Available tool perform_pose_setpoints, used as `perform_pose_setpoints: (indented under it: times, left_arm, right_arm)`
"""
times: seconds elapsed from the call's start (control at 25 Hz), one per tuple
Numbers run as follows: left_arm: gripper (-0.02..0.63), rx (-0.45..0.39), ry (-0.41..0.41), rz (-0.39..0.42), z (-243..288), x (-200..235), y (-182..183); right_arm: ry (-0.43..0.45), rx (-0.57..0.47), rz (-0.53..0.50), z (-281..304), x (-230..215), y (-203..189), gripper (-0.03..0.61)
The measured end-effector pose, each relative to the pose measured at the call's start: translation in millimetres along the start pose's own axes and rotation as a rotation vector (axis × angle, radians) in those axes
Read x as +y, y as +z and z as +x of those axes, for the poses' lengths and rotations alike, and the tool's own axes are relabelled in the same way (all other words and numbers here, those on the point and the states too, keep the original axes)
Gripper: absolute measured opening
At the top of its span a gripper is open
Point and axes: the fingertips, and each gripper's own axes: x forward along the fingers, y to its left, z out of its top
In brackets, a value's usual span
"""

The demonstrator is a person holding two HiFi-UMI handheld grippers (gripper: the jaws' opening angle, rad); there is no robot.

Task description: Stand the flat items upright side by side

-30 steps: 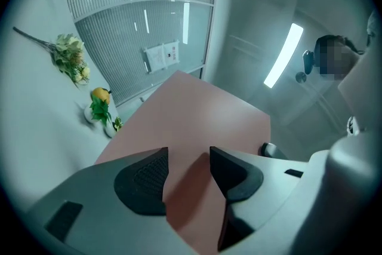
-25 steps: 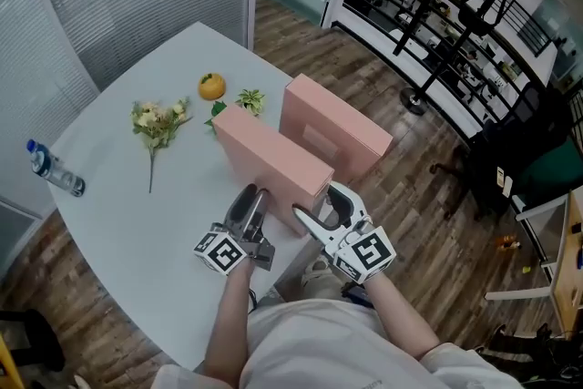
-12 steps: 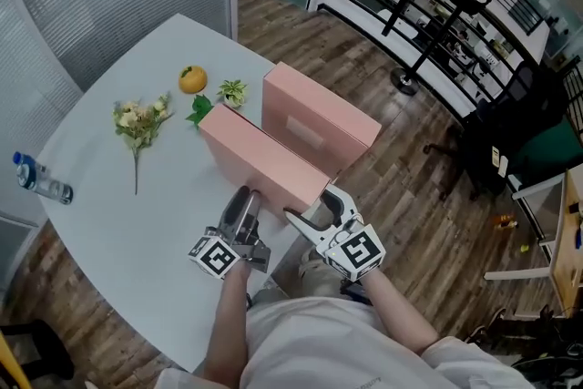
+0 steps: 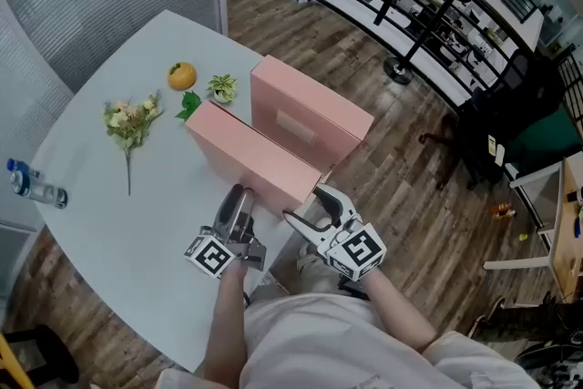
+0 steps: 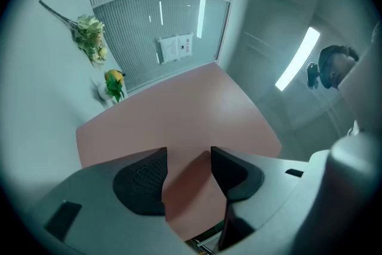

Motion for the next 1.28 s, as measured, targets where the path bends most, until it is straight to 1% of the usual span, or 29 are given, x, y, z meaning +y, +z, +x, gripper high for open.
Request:
perform_pose_setpoints:
  times: [0.28,0.52,0.68,0.84,1.08,1.28]
  left_arm:
    - [0.218,0.019,0.004,-0.006,-0.6,1.8,-2.8]
    - [0.218,0.053,0.001,0.007,-1.8,-2.9,-9.3]
    - [0.218,0.056,0.001,-0.001,-1.2,-3.1,-8.9]
    - [0.218,0.056,-0.006,-0.006,-1.0,-8.1,-8.5]
    - [0.213,0.053,-0.022,0.016,1.4,-6.2,-9.0]
    - [0.207,0.043,-0.006,0.015,3.6,-7.2,-9.7]
  right_arm:
    - [-0.037,0.007,0.024,-1.7,-4.6,-3.7,0.307]
    - [-0.029,0.003,0.032,-4.1,-2.3,-6.3,0.278]
    - [-0.035,0.009,0.042,-3.7,-3.5,-6.1,0.278]
    - [-0.025,0.019,0.028,-3.9,-2.9,-4.5,0.278]
    - [-0.029,0.015,0.023,-3.5,-4.0,-5.0,0.275]
    - [-0.029,0.018,0.0,-3.7,-5.9,-4.0,0.272]
